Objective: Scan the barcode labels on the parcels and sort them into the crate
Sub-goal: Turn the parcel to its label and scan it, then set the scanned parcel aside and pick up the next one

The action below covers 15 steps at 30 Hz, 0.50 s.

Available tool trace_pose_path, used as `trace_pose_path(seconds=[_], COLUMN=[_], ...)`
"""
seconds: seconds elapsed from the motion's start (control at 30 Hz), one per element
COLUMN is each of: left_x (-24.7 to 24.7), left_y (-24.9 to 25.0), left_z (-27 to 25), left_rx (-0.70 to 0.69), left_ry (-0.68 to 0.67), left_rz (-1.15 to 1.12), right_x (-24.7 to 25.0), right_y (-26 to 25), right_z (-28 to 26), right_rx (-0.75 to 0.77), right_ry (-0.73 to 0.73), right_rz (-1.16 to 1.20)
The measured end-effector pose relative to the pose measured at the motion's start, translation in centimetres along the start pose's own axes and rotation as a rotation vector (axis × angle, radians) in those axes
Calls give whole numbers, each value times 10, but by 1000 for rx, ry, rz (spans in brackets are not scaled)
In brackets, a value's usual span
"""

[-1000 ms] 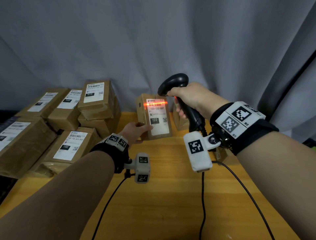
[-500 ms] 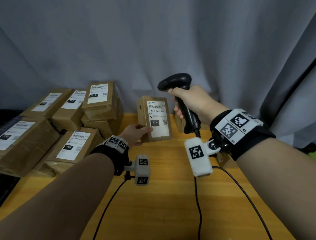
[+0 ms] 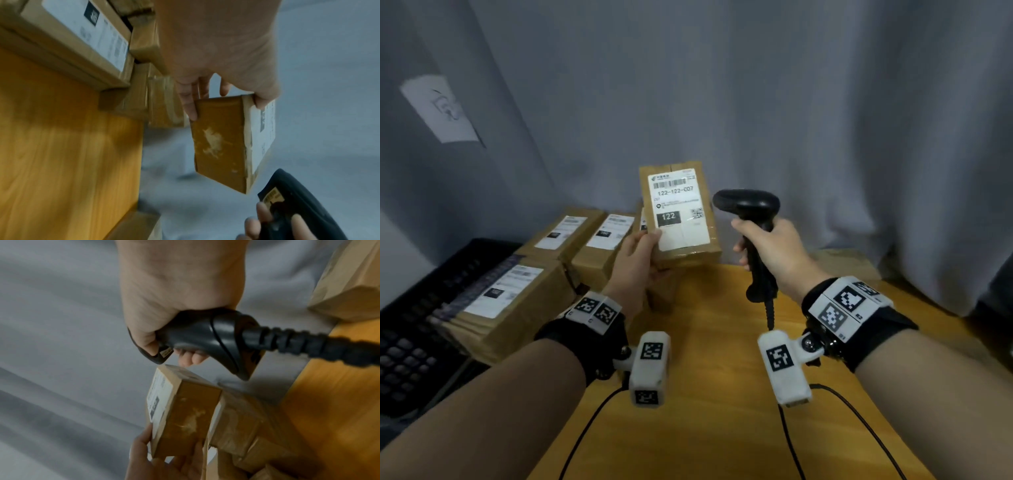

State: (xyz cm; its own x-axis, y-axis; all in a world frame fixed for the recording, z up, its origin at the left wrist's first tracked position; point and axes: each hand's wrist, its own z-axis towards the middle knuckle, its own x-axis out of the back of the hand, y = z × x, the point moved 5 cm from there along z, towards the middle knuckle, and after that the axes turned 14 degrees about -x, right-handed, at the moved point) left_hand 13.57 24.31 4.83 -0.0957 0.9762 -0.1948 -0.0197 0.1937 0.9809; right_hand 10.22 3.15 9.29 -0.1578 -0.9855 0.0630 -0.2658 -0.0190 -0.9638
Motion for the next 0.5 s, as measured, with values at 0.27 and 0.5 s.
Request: trace_pose_path(seconds=[0.27, 0.5], left_x=[129, 175], left_y=[27, 12], left_z=[75, 148], left_rx=[-43, 196], left_ry=[105, -1], left_rz=[139, 304], right_x=[-119, -176], right_y=[6, 23], right_z=[37, 72], right_rx=[-72, -116], right_ry=[-42, 99], right_rz=[27, 74])
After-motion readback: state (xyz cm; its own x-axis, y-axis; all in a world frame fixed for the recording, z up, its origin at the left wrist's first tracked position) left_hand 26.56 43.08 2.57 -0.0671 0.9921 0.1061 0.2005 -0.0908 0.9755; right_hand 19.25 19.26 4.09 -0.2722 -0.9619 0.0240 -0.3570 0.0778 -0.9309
